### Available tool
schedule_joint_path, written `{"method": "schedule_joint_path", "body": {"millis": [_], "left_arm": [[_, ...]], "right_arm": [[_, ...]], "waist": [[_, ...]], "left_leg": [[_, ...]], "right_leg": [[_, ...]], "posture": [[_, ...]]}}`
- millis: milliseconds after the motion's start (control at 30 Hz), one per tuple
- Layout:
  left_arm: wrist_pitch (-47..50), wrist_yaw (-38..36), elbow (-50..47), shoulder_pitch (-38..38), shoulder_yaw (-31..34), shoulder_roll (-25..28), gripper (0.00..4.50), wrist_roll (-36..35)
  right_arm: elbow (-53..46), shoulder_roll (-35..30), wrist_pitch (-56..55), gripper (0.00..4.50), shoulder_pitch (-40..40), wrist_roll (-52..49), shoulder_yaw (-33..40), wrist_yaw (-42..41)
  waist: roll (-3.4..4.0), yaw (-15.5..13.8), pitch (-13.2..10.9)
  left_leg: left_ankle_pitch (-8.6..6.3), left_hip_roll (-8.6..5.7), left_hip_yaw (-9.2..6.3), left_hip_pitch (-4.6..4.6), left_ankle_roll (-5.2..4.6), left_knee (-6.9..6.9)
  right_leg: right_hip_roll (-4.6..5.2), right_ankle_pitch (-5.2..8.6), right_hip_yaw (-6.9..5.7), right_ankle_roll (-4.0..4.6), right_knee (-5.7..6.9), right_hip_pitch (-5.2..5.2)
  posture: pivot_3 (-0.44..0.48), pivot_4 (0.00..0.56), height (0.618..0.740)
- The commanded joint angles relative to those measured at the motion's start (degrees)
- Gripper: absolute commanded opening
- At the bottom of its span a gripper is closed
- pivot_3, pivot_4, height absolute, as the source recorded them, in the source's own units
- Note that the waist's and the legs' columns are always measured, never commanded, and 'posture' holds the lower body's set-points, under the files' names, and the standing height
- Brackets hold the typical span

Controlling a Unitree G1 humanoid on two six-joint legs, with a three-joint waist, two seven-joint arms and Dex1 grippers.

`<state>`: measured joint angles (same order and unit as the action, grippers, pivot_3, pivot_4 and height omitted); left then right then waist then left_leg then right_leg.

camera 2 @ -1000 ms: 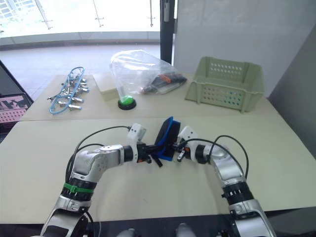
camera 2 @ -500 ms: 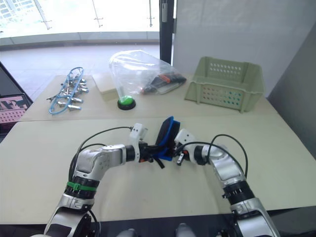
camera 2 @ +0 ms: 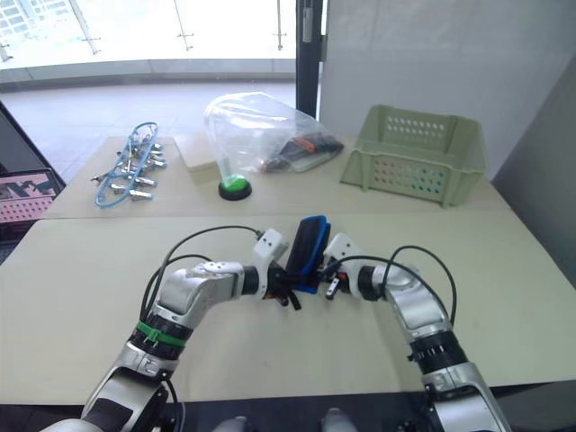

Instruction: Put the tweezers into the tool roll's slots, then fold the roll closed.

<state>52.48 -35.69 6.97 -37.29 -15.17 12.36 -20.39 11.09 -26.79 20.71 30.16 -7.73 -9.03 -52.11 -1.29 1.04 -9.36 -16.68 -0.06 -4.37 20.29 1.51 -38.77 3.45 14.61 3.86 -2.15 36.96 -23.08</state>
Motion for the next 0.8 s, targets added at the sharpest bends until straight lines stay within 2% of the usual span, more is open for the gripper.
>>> {"method": "schedule_joint_path", "body": {"millis": [33, 200, 367, 567, 800], "left_arm": [[1.4, -1.3, 3.4, 2.4, -4.5, -0.2, 0.02, 2.0], [1.2, -2.0, 3.6, 2.8, -4.1, 0.0, 0.02, 2.7], [1.3, -2.1, 3.4, 3.0, -3.8, -0.2, 0.02, 3.0], [1.6, -2.2, 2.8, 3.4, -3.4, -0.2, 0.02, 3.2], [2.0, -2.1, 1.4, 4.1, -3.0, 0.1, 0.02, 3.0]], "right_arm": [[-3.5, -2.3, 1.7, 0.0, 1.1, -4.0, 6.0, 0.1], [-7.0, -4.0, 4.0, 0.0, 1.8, -8.1, 10.1, -0.1], [-7.5, -1.2, 4.2, 0.0, 4.0, -9.0, 9.1, 0.9], [-1.7, 4.3, 2.2, 0.0, 7.3, -4.2, 3.7, 4.4], [7.8, 3.9, 0.2, 0.0, 8.8, 3.1, -0.6, 8.6]], "waist": [[0.0, -0.3, 0.0], [0.0, -0.3, 0.0], [0.01, -0.2, 0.0], [0.02, -0.3, 0.0], [0.04, -0.2, 0.0]], "left_leg": [[0.0, 0.0, 0.0, 0.01, 0.0, 0.0], [-0.02, 0.01, 0.0, 0.03, -0.04, 0.04], [-0.03, 0.01, 0.01, 0.02, -0.05, 0.03], [-0.03, 0.01, -0.02, 0.01, -0.05, 0.03], [-0.03, 0.0, 0.0, 0.04, -0.06, 0.04]], "right_leg": [[0.0, 0.0, 0.0, 0.0, -0.01, 0.0], [0.0, 0.01, -0.01, -0.02, -0.13, 0.0], [0.0, 0.02, -0.01, -0.03, -0.12, 0.02], [0.0, 0.02, -0.02, -0.03, -0.1, 0.01], [0.04, 0.02, -0.01, -0.04, -0.15, -0.03]], "posture": [[0.0, 0.15, 0.74], [0.0, 0.15, 0.74], [0.0, 0.15, 0.74], [0.0, 0.15, 0.74], [0.0, 0.15, 0.74]]}}
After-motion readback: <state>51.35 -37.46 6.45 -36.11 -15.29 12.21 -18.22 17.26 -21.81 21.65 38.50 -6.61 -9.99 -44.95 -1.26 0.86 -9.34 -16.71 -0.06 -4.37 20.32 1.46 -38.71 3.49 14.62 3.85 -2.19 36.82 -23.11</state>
